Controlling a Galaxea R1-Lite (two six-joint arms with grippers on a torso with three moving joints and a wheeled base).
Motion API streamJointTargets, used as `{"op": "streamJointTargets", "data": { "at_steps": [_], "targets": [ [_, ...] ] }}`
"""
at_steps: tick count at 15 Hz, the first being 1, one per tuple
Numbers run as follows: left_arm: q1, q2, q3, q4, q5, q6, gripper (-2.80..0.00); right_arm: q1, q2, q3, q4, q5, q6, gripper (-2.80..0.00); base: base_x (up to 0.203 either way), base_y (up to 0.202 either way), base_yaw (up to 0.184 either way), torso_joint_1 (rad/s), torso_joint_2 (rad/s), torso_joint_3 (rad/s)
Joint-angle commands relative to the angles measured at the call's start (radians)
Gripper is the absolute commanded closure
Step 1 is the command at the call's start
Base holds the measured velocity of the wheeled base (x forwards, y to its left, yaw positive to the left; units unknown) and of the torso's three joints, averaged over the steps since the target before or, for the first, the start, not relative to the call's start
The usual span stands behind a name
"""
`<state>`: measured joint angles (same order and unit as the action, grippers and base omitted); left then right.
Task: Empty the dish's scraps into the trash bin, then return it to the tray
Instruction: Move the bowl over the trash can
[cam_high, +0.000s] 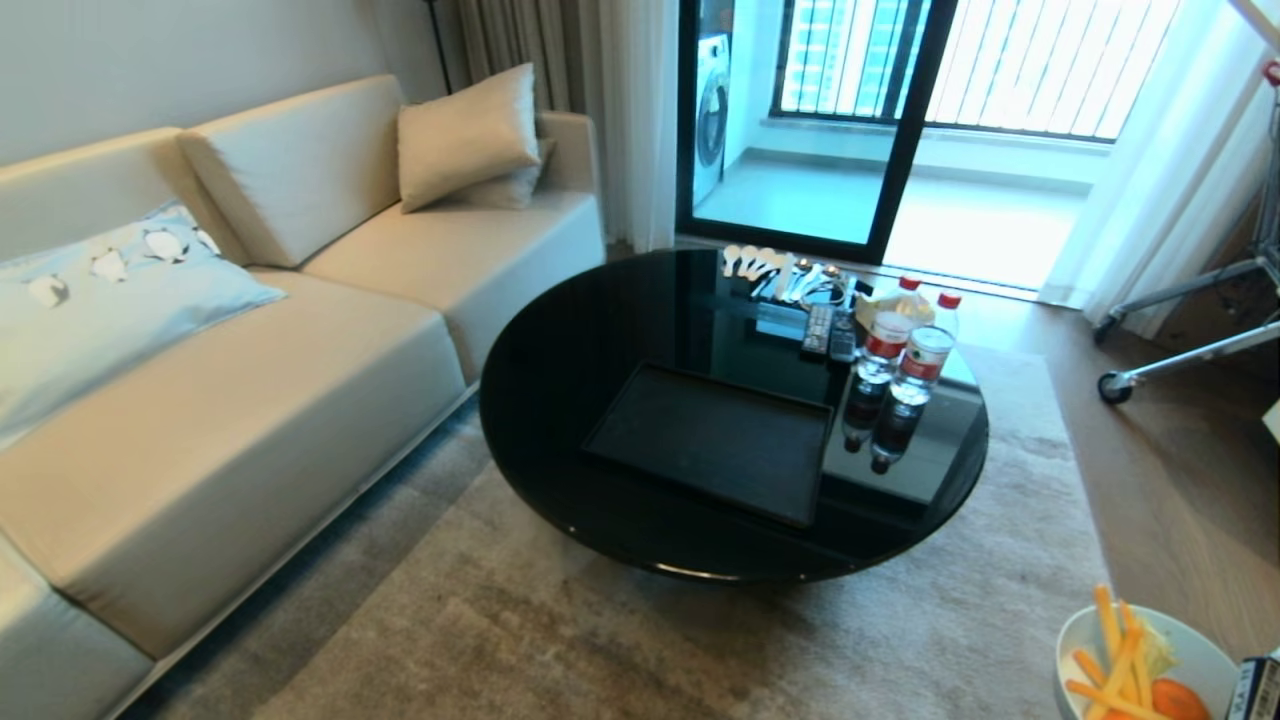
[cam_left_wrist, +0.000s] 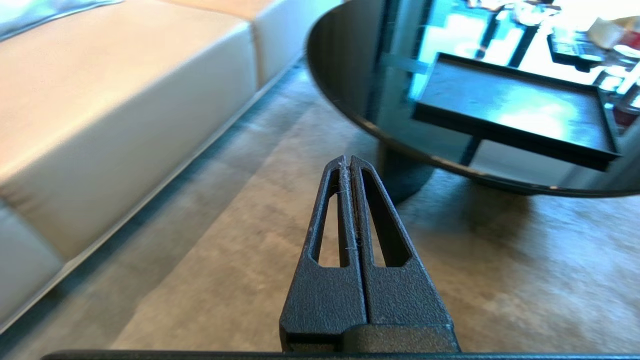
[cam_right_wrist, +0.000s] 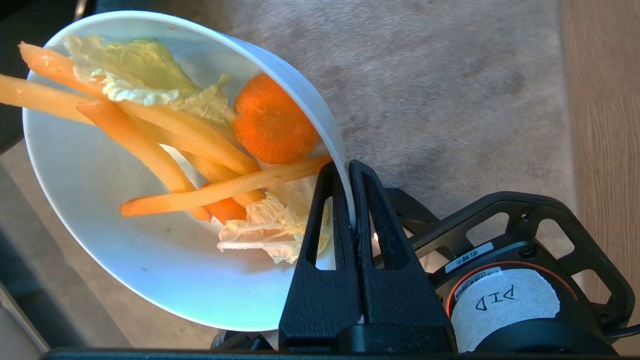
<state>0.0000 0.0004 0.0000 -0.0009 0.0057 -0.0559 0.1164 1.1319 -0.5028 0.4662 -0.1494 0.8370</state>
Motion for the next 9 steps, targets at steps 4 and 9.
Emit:
{"op": "streamJointTargets", "data": {
  "at_steps": [4, 9],
  "targets": [
    [0.000, 0.000, 0.000, -0.001, 0.000, -0.001, 0.00, 0.000, 0.000, 0.001, 0.002, 0.001, 0.005, 0.00, -0.001, 0.007, -0.155, 0.000, 0.00, 0.003],
    [0.000, 0.000, 0.000, -0.001, 0.000, -0.001, 0.00, 0.000, -0.001, 0.006, 0.005, 0.001, 0.005, 0.00, -0.002, 0.012, -0.167, 0.002, 0.00, 0.001]
  ]
}}
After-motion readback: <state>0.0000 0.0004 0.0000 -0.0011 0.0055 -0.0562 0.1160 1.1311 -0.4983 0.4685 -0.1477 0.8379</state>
